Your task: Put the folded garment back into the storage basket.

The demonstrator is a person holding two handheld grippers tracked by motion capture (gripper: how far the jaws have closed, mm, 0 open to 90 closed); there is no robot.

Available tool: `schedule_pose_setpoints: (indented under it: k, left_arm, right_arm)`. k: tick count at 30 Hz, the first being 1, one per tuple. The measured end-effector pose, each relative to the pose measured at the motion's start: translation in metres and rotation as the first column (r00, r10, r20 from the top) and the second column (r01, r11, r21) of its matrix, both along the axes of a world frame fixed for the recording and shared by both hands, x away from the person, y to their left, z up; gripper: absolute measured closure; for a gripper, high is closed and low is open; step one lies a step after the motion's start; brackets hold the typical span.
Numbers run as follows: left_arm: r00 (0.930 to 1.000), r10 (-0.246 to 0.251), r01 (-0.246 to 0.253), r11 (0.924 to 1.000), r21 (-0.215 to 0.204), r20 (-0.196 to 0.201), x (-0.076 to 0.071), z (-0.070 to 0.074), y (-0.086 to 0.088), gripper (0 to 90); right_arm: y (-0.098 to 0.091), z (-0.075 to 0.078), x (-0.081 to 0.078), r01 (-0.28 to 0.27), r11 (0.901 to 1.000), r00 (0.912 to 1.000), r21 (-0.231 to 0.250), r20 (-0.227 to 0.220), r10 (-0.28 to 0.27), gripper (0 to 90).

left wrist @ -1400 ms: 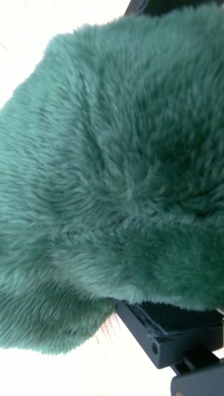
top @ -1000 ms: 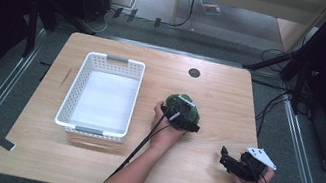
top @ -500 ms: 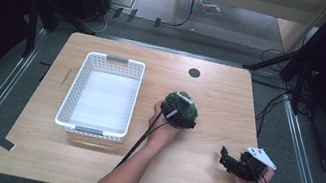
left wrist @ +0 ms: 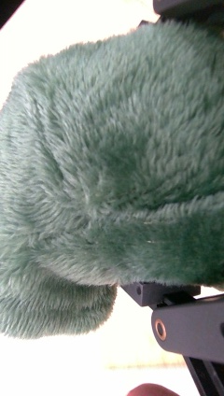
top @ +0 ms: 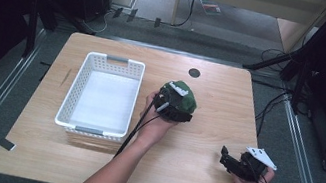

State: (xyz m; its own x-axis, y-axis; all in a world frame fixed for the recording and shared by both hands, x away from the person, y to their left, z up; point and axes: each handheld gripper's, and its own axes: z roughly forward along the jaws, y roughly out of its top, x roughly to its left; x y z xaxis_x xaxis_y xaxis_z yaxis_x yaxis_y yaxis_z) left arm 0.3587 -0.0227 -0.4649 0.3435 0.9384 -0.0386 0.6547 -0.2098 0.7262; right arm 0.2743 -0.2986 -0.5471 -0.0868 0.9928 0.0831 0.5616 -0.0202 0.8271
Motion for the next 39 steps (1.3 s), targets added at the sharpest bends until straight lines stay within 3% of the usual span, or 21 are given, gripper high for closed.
schedule_pose_setpoints:
  k: [6, 9, 19, 31, 36, 39]
  left_arm:
    - [0.9991, 0.019, -0.018, 0.9994, -0.031, 0.038, -0.006, 0.021, 0.022, 22.5]
    - [0.9978, 0.027, -0.025, 0.9991, -0.035, 0.060, -0.009, 0.031, 0.033, 22.5]
    - [0.9911, 0.092, -0.087, 0.9948, -0.054, 0.096, -0.019, 0.052, 0.086, 22.4]
    - [0.9764, 0.193, -0.189, 0.9809, -0.047, 0.097, -0.020, 0.051, 0.149, 22.4]
    - [0.9694, 0.233, -0.231, 0.9726, -0.025, 0.079, -0.013, 0.038, 0.170, 22.4]
    - [0.9720, 0.226, -0.226, 0.9740, -0.007, 0.063, -0.008, 0.028, 0.181, 22.1]
  right_arm:
    - [-0.003, 0.001, -0.003, 0.002, 0.9986, 0.9982, 0.052, 0.060, -0.005, 0.2]
    - [-0.002, 0.001, -0.004, -0.008, 0.9985, 0.9970, 0.055, 0.078, 0.003, 0.0]
    - [0.000, 0.001, -0.004, -0.022, 0.9989, 0.9966, 0.042, 0.080, 0.019, 0.0]
    - [0.000, 0.001, -0.003, -0.024, 0.9987, 0.9974, 0.046, 0.069, 0.021, 0.0]
    - [0.000, 0.001, -0.003, -0.024, 0.9987, 0.9973, 0.045, 0.070, 0.021, 0.0]
    - [0.000, 0.001, -0.003, -0.025, 0.9987, 0.9973, 0.045, 0.071, 0.021, 0.0]
